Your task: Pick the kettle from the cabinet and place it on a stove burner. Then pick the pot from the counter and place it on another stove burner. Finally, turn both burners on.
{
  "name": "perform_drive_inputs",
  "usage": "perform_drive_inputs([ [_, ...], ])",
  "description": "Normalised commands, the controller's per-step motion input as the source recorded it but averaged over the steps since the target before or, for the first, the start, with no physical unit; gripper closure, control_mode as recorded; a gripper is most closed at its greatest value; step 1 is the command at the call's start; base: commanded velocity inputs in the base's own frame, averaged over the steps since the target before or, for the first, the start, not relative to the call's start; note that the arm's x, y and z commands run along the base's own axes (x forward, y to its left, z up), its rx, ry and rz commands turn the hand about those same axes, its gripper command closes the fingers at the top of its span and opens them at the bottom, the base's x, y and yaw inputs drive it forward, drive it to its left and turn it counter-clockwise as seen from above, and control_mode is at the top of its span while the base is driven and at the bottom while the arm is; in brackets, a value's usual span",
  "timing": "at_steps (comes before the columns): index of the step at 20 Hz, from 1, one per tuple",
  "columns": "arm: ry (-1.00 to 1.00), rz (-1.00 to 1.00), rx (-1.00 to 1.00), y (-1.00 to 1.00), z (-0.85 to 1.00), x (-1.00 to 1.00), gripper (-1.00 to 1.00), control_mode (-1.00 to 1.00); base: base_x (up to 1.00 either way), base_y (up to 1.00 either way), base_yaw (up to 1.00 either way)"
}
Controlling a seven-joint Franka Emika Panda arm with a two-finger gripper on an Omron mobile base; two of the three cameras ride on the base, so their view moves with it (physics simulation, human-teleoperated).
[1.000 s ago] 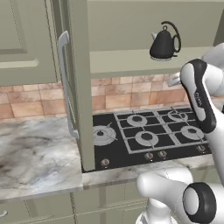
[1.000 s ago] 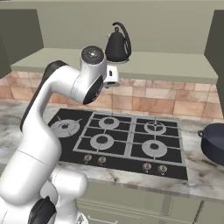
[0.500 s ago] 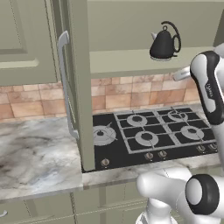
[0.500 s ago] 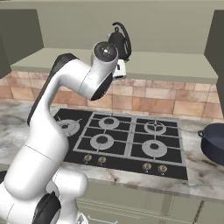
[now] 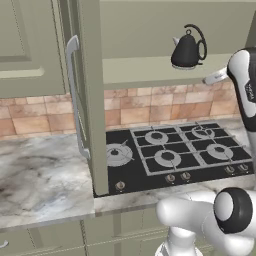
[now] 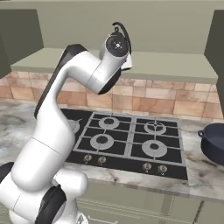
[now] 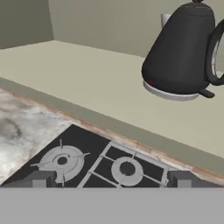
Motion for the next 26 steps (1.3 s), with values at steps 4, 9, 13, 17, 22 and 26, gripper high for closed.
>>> perform_drive_inputs([
  [4,-0.09,0.1,0.0,-0.2,0.22,0.07,-1.0,-1.0,0.0,0.0,0.0],
  [9,-0.08,0.08,0.0,-0.17,0.19,0.12,-1.0,-1.0,0.0,0.0,0.0],
  [13,-0.04,0.06,0.01,-0.17,0.17,0.23,-1.0,-1.0,0.0,0.0,0.0],
  [17,-0.01,0.03,0.02,-0.2,0.13,0.39,-1.0,-1.0,0.0,0.0,0.0],
  [22,0.0,0.02,0.04,-0.19,0.0,0.31,-1.0,-1.0,0.0,0.0,0.0],
  [26,0.0,0.0,0.02,-0.18,0.0,0.28,-1.0,-1.0,0.0,0.0,0.0],
])
